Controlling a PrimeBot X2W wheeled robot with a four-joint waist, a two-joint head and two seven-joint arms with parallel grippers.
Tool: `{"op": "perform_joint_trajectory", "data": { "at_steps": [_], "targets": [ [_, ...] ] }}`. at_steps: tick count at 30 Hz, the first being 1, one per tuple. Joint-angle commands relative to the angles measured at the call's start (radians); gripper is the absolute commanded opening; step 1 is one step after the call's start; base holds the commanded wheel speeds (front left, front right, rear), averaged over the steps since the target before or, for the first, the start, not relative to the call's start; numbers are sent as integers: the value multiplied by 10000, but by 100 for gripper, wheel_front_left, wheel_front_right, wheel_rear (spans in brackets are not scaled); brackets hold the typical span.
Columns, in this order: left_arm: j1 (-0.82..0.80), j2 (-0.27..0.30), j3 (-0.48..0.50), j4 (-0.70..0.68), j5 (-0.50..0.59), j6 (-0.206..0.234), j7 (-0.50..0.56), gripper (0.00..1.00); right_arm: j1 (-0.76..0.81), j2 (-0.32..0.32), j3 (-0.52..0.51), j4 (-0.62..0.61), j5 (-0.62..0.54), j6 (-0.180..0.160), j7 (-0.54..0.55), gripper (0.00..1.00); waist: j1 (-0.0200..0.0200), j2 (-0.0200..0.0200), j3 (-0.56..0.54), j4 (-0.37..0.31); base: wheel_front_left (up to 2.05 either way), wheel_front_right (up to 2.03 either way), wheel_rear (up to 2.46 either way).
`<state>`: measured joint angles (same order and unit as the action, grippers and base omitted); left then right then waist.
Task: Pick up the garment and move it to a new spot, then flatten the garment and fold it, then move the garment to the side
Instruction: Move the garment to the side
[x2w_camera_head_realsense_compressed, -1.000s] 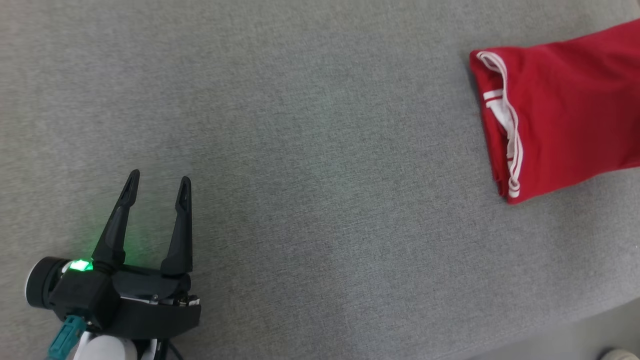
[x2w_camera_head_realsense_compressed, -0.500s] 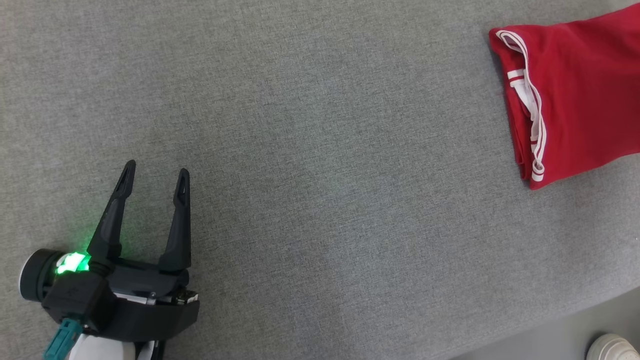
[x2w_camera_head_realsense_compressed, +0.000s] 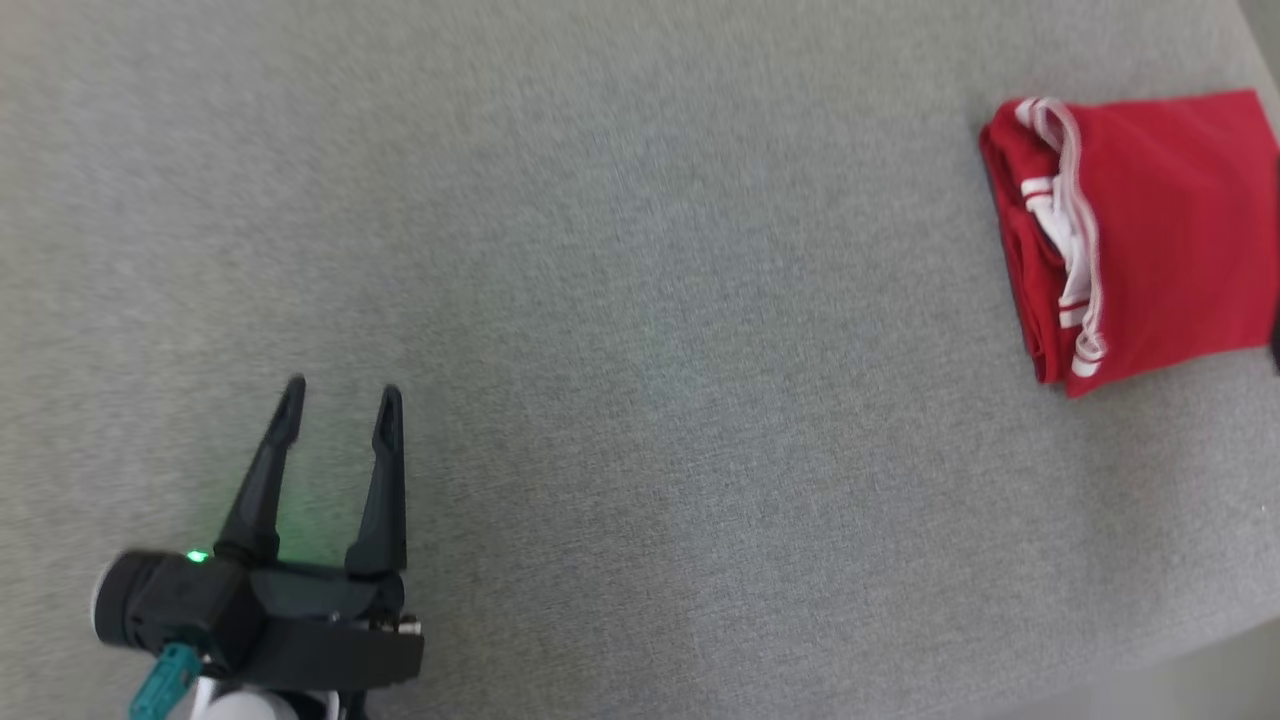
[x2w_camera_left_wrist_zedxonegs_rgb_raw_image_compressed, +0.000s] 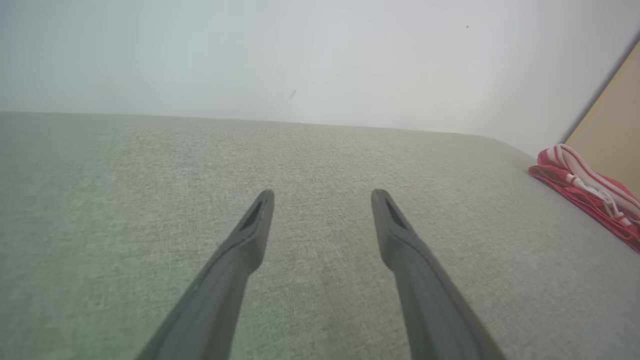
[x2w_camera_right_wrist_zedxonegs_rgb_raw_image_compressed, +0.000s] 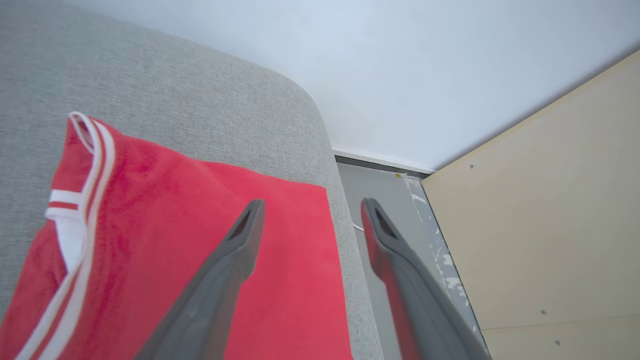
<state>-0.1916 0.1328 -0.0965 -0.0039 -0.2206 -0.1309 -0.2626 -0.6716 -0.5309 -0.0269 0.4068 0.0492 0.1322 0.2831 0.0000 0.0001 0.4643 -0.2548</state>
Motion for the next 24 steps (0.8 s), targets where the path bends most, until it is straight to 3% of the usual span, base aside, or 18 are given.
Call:
{"op": "perform_joint_trajectory", "data": {
  "at_steps": [1, 9, 15, 24],
  "targets": [
    [288, -128, 112, 92, -37, 12, -29, 100, 287, 188, 28, -256, 150, -29, -205, 100, 0, -1, -831, 426, 0, 0, 0],
    [1186, -542, 682, 813, -32, 26, -28, 100, 1517, 825, 745, -1280, 1161, -29, -1135, 100, 0, -1, -2457, 1032, 0, 0, 0],
    [1725, -710, 1039, 1424, 88, 101, -31, 100, 2835, 1882, 955, -1970, 2106, -29, -2336, 100, 0, -1, -3670, 1546, 0, 0, 0],
    [2333, -781, 1590, 1615, 127, 312, -29, 100, 4848, 3213, 990, -2255, 2478, -29, -3685, 100, 0, -1, -4829, 2071, 0, 0, 0]
  ]
}}
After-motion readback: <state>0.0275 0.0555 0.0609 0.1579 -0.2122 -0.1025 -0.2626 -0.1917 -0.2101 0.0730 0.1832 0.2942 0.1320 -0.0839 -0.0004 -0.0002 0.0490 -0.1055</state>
